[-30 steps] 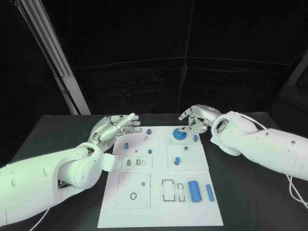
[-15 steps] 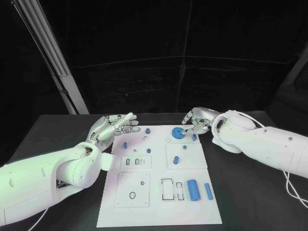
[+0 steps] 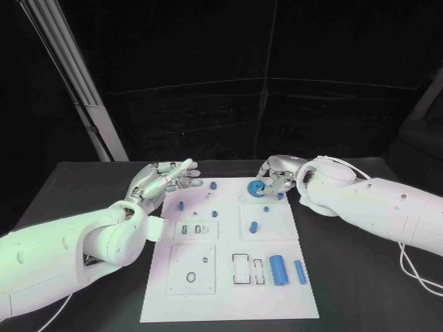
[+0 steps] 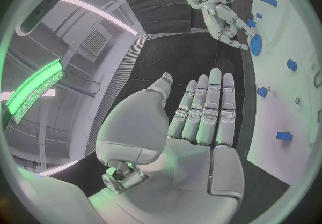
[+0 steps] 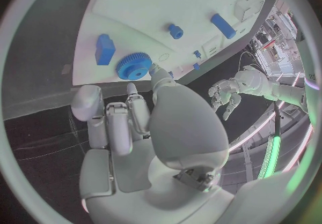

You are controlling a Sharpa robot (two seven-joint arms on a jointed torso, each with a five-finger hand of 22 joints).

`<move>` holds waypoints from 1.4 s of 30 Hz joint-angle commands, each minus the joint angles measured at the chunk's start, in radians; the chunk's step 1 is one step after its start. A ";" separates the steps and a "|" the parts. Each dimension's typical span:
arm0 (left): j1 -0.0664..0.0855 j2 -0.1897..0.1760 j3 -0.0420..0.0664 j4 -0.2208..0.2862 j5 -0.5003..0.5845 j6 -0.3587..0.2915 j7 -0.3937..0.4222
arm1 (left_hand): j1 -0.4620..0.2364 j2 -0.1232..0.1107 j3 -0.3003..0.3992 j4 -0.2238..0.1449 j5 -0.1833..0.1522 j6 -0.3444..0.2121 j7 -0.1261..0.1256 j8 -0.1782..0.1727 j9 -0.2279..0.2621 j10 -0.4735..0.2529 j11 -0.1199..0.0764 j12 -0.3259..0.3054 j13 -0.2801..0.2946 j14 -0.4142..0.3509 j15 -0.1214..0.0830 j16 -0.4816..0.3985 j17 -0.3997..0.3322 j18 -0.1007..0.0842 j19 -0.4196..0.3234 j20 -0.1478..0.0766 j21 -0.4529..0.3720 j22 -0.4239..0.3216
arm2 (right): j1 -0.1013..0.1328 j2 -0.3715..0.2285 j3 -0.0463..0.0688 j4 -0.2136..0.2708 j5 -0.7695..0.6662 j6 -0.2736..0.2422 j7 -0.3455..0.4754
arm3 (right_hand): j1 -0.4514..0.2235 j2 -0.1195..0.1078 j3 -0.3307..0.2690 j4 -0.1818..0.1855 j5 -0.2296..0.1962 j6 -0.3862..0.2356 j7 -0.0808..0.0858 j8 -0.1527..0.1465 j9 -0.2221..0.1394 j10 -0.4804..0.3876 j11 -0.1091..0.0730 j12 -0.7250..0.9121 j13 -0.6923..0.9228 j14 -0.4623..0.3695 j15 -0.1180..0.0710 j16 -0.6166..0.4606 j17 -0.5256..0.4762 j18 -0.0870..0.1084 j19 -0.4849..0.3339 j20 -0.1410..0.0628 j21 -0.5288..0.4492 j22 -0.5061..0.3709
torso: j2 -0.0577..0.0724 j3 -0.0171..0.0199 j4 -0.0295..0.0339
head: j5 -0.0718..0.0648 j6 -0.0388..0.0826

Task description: Assemble the parts on the task board

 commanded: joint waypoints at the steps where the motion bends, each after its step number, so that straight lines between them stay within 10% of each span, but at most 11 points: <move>1: 0.001 0.002 0.001 0.000 -0.001 0.015 0.003 | 0.008 0.005 0.002 -0.006 0.005 -0.007 0.003 -0.005 -0.001 0.000 0.003 -0.007 -0.001 0.001 0.002 -0.006 0.002 0.015 0.004 0.001 -0.003 -0.001 | 0.002 0.006 0.001 -0.005 -0.035 0.027 0.008 | 0.016 0.001 -0.007 -0.003 -0.007 -0.002 0.000 0.007 -0.001 0.008 -0.001 0.012 0.013 0.086 0.007 0.008 0.158 -0.020 0.007 0.001 0.009 0.007 | -0.001 0.0002 -0.0024 | 0.001 -0.002; 37: 0.001 0.004 0.001 -0.003 -0.001 0.026 -0.016 | 0.012 0.004 0.002 -0.011 0.004 -0.007 0.003 -0.005 0.000 0.001 0.003 -0.007 -0.001 0.002 0.002 -0.007 0.002 0.016 0.006 0.001 -0.004 -0.002 | 0.001 0.050 0.000 -0.061 -0.096 0.051 -0.005 | 0.035 0.038 -0.002 -0.022 -0.014 0.042 -0.006 0.034 0.003 0.026 -0.004 0.059 0.068 0.090 0.006 0.020 0.181 -0.022 0.012 0.002 0.021 0.025 | -0.003 0.0011 -0.0030 | 0.002 -0.013; 42: 0.001 0.003 0.001 -0.003 -0.001 0.026 -0.017 | 0.012 0.004 0.002 -0.011 0.004 -0.007 0.003 -0.005 0.000 0.001 0.003 -0.007 -0.001 0.002 0.002 -0.007 0.002 0.016 0.006 0.001 -0.004 -0.003 | 0.001 0.052 0.000 -0.060 -0.120 0.040 -0.006 | 0.095 0.078 0.051 -0.063 -0.110 0.099 -0.019 0.058 0.007 0.033 -0.016 0.071 0.083 0.091 -0.005 0.022 0.186 -0.023 0.016 -0.007 0.026 0.035 | -0.002 0.0012 -0.0018 | 0.002 -0.014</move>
